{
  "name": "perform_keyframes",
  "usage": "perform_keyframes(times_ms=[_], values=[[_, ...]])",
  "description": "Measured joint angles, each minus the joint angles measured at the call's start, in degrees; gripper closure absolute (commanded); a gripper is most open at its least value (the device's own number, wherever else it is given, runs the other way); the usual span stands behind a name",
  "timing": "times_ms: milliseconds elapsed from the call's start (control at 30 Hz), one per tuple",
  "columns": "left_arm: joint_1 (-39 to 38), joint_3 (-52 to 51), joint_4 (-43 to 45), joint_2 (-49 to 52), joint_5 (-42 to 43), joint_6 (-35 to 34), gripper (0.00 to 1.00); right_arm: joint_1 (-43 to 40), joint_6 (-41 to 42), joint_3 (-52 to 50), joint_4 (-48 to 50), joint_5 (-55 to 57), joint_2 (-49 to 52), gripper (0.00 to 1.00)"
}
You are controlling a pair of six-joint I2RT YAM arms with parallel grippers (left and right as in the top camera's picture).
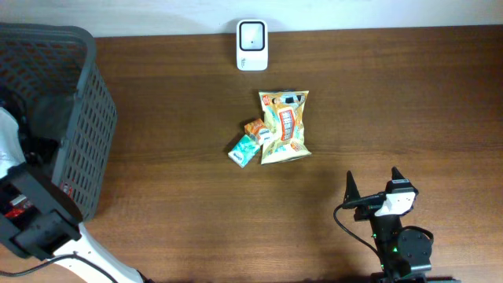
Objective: Scan the item barcode
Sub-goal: 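Reach the left gripper into the basket and grasp the red snack bag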
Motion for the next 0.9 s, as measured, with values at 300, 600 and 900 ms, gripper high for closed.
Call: perform_keyframes(times_ms=[300,600,900], values=[[0.00,-9.05,6.51,0.09,0.44,0.00,0.33,0.00,-0.02,0.00,0.00,0.00,0.00,0.02],[-0.07,-12.72,7.96,-0.57,-1.68,0.24,1.00,0.00,-0.02,0.00,0.00,0.00,0.00,0.02],[-2.95,-4.79,-0.48,-0.20,4.85,0.26,1.00,0.00,-0.02,0.00,0.00,0.00,0.00,0.02]])
